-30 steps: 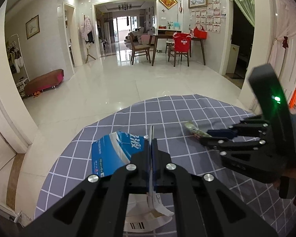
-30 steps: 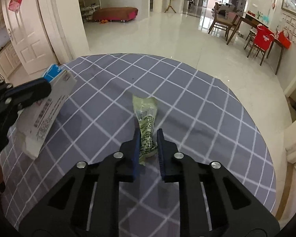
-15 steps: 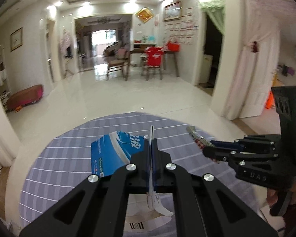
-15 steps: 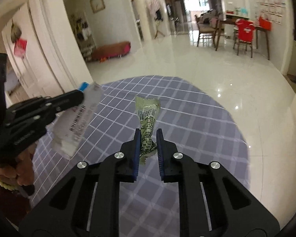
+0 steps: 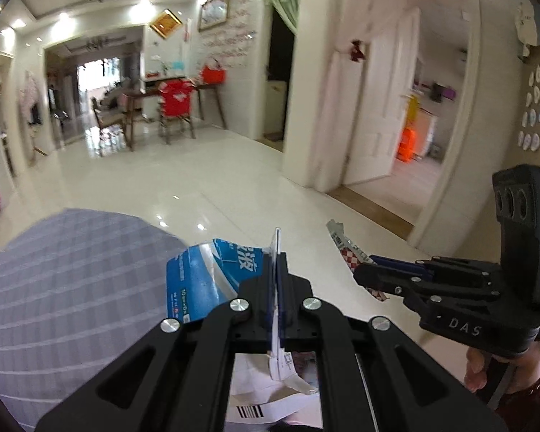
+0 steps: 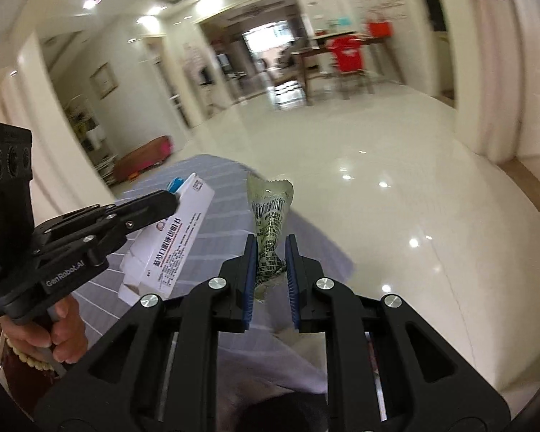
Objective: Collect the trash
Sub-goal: 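Carry white box and green wrapper over the light-blue bucket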
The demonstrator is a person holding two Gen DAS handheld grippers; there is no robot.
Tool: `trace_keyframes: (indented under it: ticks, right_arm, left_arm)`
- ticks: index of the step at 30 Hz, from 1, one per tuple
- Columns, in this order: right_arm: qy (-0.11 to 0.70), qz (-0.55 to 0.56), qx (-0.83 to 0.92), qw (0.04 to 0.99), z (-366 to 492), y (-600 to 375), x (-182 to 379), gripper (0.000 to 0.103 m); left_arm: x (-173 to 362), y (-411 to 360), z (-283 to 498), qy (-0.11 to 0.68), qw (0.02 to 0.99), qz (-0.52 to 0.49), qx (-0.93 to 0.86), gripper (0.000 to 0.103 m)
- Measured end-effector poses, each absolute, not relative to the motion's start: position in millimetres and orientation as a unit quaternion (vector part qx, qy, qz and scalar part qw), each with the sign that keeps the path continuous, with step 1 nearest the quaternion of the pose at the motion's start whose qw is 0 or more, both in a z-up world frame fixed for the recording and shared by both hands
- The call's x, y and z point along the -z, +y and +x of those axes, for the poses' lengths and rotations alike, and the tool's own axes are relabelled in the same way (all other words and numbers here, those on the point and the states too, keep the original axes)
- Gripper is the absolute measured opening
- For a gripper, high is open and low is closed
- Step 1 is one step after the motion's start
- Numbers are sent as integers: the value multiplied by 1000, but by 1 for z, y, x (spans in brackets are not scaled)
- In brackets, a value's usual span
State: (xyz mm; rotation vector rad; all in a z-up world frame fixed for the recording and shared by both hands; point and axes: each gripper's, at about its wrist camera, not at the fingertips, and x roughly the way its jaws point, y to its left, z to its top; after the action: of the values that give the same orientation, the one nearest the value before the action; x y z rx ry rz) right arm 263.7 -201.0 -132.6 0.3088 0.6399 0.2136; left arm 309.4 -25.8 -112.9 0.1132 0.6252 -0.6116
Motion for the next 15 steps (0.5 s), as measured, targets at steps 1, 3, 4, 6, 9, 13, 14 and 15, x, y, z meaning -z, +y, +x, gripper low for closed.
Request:
trace_keyframes:
  ticks: [1, 3, 4, 6, 9, 13, 14, 15]
  right_arm:
    - [314, 160, -97, 931, 260, -210, 138, 16]
    - [318, 181, -83, 927, 251, -229, 149, 16]
    - [319, 190, -76, 925, 248, -237, 156, 16]
    - [324, 202, -59, 922, 243, -251, 169, 16]
    - [336, 218, -42, 915, 242, -270, 188, 16]
    - [342, 247, -23, 906, 249, -287, 215, 29]
    - [347, 256, -16, 902, 252, -292, 222, 49]
    - [349, 267, -6, 898, 252, -297, 230, 57]
  left_arm:
    - [119, -36, 308, 309, 900, 53, 301, 2]
    - [133, -65, 304, 319, 893, 57, 312, 2]
    - [139, -75, 302, 322, 891, 58, 316, 2]
    - [156, -98, 301, 332, 882, 64, 327, 2]
    - [176, -129, 303, 344, 876, 76, 328, 2]
    - [203, -150, 309, 361, 871, 93, 322, 2]
    - [210, -154, 311, 366, 869, 94, 320, 2]
    - [213, -154, 315, 371, 867, 96, 318, 2]
